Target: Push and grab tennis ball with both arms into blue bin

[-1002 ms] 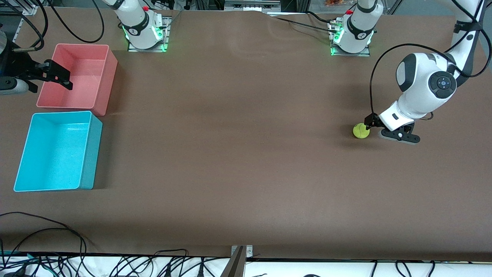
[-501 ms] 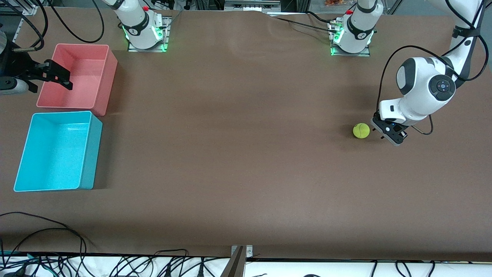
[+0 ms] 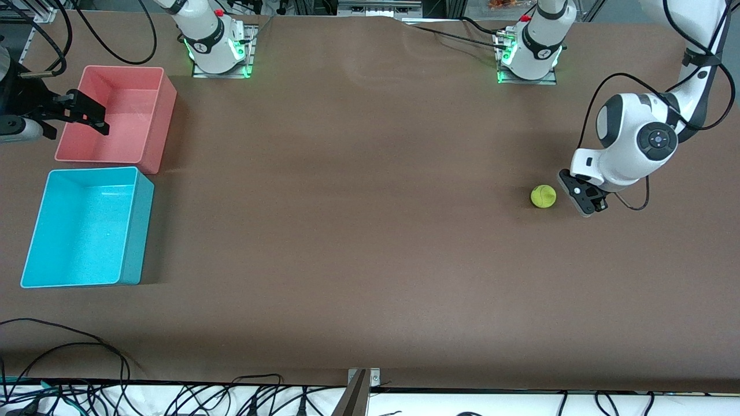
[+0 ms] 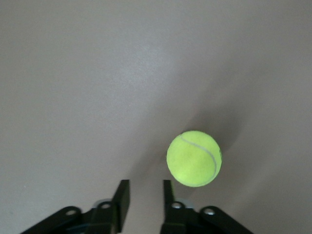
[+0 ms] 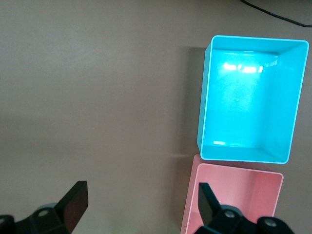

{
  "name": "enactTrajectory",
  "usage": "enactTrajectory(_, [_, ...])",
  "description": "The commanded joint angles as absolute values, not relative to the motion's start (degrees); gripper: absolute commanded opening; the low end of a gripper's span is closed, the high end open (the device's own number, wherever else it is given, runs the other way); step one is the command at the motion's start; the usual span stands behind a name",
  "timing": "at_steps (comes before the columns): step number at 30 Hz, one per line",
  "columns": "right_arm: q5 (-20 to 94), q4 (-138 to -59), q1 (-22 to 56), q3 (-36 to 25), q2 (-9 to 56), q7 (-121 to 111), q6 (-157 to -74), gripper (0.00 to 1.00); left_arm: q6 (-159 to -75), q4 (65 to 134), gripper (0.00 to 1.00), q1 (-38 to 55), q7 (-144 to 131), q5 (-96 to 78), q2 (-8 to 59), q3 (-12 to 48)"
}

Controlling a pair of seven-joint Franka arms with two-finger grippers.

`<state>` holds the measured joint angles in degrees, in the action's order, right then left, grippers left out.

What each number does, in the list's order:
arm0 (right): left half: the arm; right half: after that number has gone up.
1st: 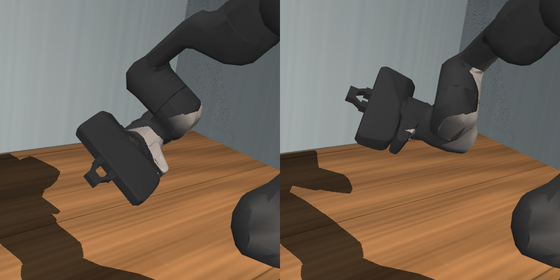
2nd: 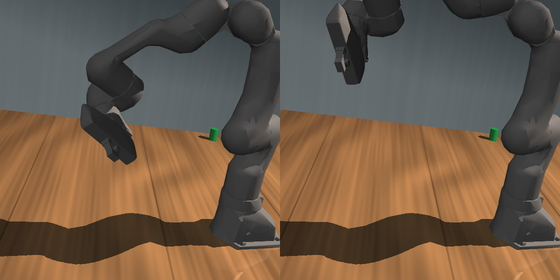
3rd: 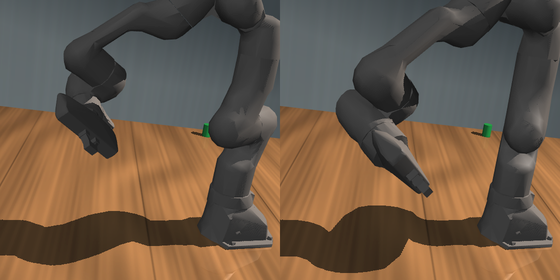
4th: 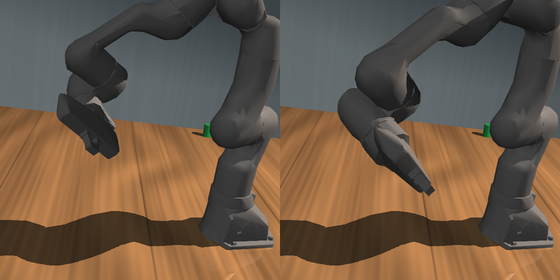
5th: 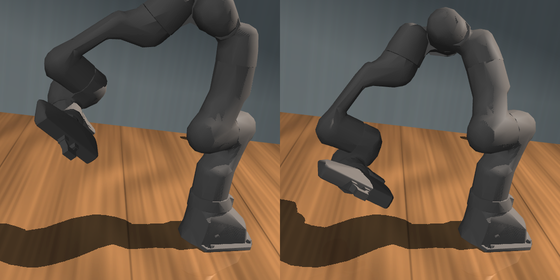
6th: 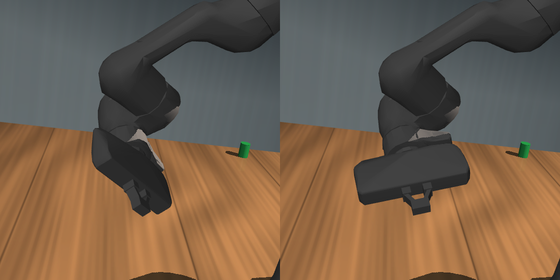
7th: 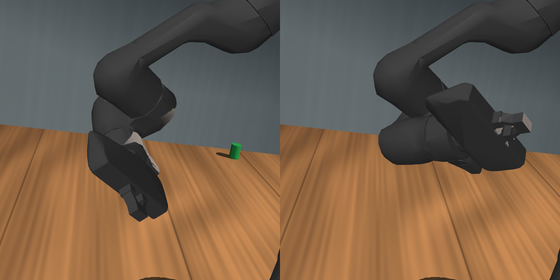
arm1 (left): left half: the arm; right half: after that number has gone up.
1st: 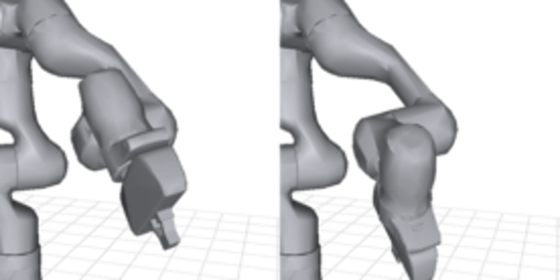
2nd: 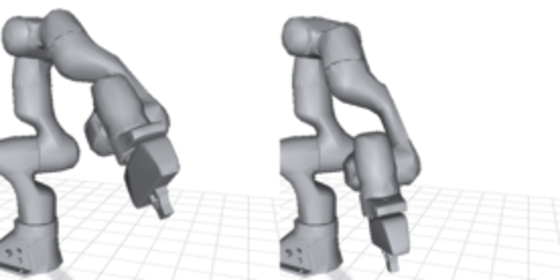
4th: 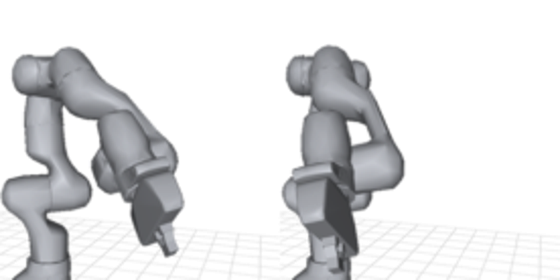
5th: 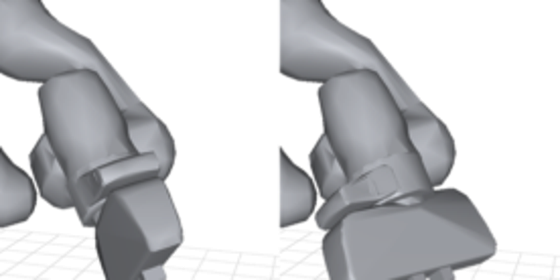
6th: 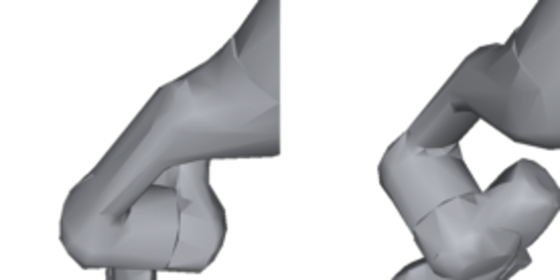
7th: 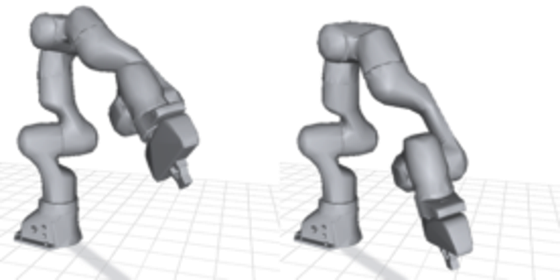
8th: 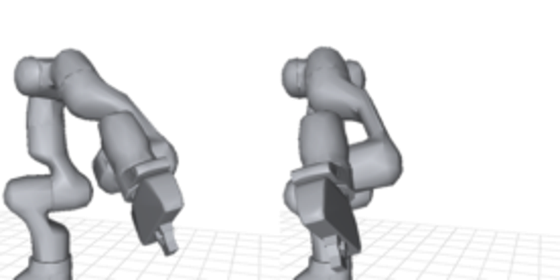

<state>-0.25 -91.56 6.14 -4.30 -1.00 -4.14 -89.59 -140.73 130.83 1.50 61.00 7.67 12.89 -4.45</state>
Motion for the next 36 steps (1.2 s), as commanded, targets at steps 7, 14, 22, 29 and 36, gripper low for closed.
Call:
enactTrajectory(7, [0.6, -90.4, 6.2, -4.5, -0.8, -3.6, -88.4, 1.0, -147.6, 131.0, 0.0, 0.0, 67.1, 12.7, 17.0, -4.4])
enactTrajectory(14, [0.6, -90.4, 6.2, -4.6, -0.7, -3.6, -88.4, 1.0, -149.2, 131.0, 0.0, -0.7, 70.2, 12.7, 18.5, -4.4])
enactTrajectory(22, [0.6, -90.4, 6.2, -4.6, -0.8, -3.6, -88.4, 1.0, -149.2, 131.6, 0.0, -0.6, 71.6, 12.0, 18.9, -4.3])
enactTrajectory(29, [0.6, -90.4, 6.2, -4.6, -0.7, -3.6, -88.4, 1.0, -149.2, 132.4, 0.0, 0.2, 71.0, 9.7, 19.4, -4.1])
enactTrajectory(36, [0.5, -90.4, 6.2, -4.5, -0.8, -3.6, -88.4, 1.0, -149.2, 133.0, 0.0, 0.6, 71.0, 8.8, 19.6, -3.7])
